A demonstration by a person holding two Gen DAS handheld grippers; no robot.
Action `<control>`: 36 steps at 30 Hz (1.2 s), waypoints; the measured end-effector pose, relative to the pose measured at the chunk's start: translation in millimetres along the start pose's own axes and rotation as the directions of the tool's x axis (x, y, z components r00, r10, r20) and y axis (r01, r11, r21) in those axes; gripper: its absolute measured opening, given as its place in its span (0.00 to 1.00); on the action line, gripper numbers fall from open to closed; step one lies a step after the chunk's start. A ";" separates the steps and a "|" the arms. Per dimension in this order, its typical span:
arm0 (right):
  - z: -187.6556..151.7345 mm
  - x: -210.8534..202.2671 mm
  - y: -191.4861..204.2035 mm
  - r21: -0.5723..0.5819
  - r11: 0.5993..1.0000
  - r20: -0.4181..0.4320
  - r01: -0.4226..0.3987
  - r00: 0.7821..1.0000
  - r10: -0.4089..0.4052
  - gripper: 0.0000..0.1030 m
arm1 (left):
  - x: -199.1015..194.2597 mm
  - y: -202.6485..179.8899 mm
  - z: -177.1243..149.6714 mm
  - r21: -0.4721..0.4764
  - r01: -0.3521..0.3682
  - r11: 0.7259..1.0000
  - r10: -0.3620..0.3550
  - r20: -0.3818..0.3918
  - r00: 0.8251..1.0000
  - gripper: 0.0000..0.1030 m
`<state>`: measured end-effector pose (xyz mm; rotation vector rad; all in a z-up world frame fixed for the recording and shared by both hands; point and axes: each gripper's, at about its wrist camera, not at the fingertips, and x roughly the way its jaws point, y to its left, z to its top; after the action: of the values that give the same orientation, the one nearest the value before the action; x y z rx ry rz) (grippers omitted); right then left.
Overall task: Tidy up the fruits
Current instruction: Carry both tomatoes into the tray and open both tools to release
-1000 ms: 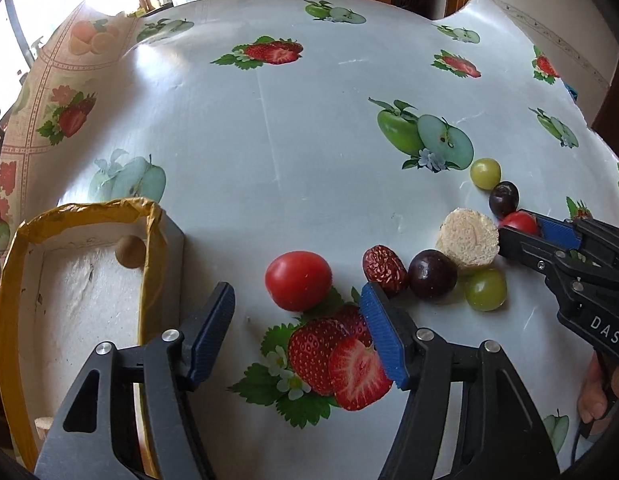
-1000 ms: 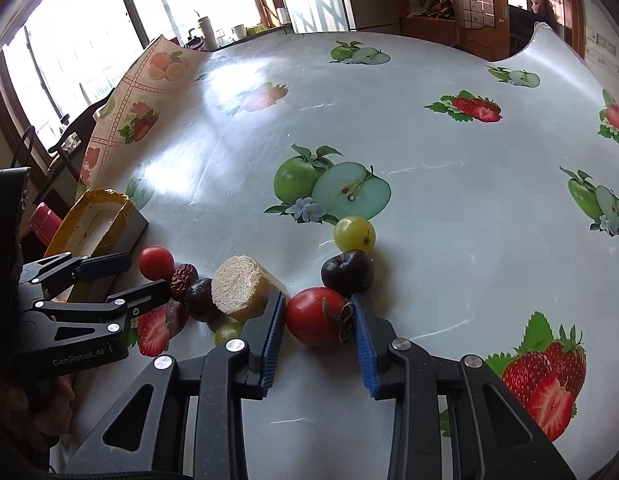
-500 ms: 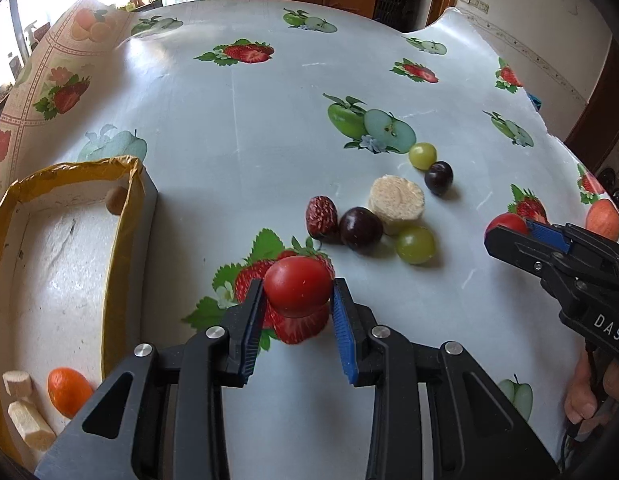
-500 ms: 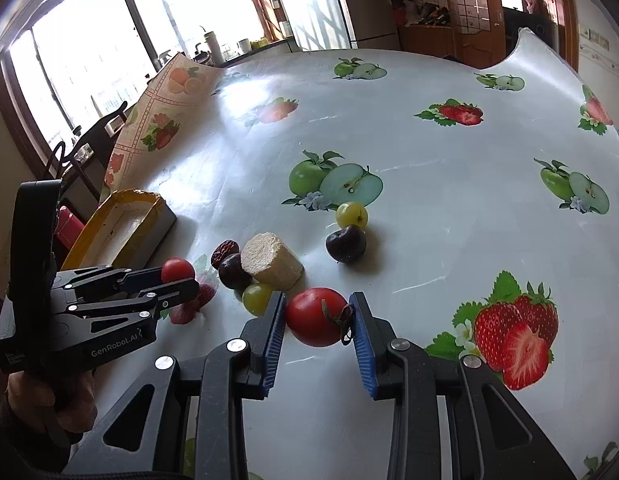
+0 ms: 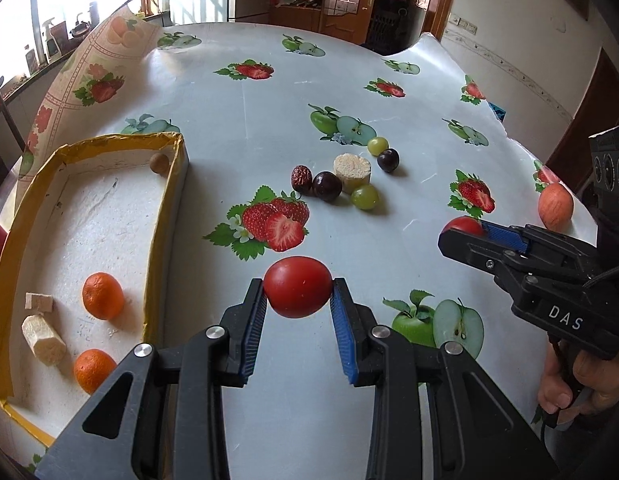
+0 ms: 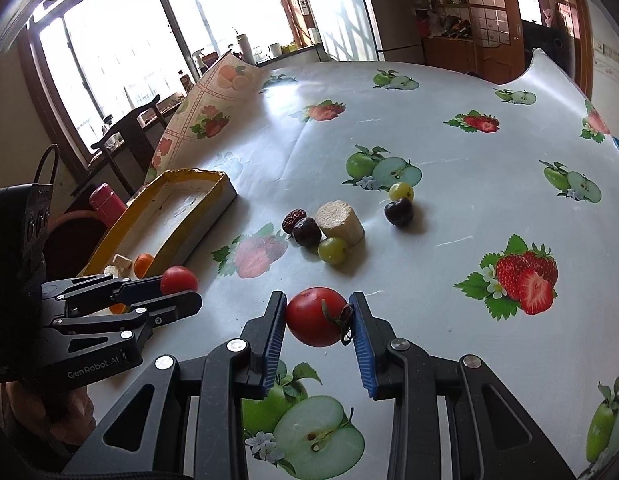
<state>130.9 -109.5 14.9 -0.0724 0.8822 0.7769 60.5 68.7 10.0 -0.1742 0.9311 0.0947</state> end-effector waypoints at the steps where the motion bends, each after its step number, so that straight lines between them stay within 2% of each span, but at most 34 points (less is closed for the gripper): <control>1: -2.0 -1.5 2.3 0.000 1.000 -0.001 -0.004 1.000 0.004 0.32 | -3.5 1.5 -2.4 -0.002 -0.001 1.000 0.001 0.003 1.000 0.29; 16: -4.7 -9.6 42.3 -0.051 0.998 -0.001 -0.029 1.000 0.029 0.32 | -30.1 32.1 -16.8 -0.025 -0.060 0.998 0.061 0.030 0.998 0.29; 36: 12.3 19.4 94.2 -0.118 0.990 -0.036 -0.074 0.997 0.071 0.32 | -40.0 80.6 -18.2 -0.082 -0.079 0.994 0.082 0.039 0.996 0.29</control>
<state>86.5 -25.1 32.4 -0.1589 0.8717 0.8982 9.8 144.2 22.9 -0.2083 0.8928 0.2098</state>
